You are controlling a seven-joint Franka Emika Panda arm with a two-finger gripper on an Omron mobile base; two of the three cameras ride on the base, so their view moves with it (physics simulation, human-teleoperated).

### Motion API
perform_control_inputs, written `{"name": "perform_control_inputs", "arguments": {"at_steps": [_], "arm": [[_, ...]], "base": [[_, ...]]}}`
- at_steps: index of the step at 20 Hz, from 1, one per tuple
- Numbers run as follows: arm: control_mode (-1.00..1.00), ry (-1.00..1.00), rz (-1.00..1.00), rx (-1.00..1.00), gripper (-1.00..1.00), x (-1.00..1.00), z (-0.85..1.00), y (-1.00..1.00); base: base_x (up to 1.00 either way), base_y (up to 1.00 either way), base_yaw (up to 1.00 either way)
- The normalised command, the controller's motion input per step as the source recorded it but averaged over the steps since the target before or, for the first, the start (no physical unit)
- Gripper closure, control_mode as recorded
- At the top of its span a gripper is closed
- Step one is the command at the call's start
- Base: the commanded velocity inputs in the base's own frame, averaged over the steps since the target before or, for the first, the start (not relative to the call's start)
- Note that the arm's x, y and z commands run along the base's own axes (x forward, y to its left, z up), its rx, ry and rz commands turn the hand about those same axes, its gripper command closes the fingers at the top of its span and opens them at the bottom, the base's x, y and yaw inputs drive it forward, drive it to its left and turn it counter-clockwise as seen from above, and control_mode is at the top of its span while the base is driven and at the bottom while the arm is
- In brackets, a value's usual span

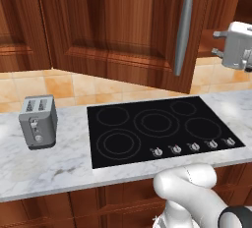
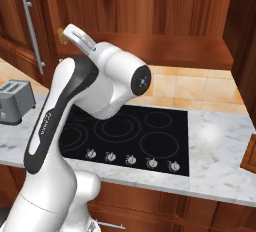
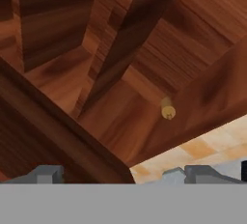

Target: Open the cabinet, retrieve the rolling pin, and place it next to the meat on the cutting board to prepare for tenderizing.

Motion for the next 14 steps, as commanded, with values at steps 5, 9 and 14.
{"name": "perform_control_inputs", "arguments": {"at_steps": [5, 9, 14], "arm": [[-1.0, 0.07, 0.06, 0.03, -1.0, 0.36, 0.0, 0.14], [-1.0, 0.07, 0.05, 0.03, -1.0, 0.39, 0.0, 0.2], [-1.0, 0.05, 0.06, 0.02, -1.0, 0.22, -0.01, 0.25]], "base": [[0.0, 0.0, 0.0], [0.0, 0.0, 0.0], [0.0, 0.0, 0.0]]}}
